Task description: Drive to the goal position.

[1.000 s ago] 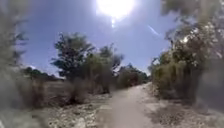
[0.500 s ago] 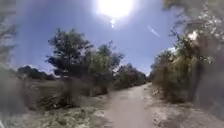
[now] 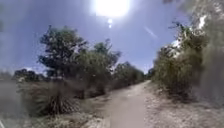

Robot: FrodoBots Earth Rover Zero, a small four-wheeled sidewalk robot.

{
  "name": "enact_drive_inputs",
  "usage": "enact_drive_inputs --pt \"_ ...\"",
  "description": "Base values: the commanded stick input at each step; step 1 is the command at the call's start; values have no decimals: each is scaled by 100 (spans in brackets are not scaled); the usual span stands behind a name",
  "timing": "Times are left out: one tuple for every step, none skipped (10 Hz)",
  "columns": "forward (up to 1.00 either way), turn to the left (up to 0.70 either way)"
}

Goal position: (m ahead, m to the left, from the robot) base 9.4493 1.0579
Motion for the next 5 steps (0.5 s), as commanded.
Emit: enact_drive_inputs --pt "85 0" --pt "85 0" --pt "85 0" --pt "85 0" --pt "85 0"
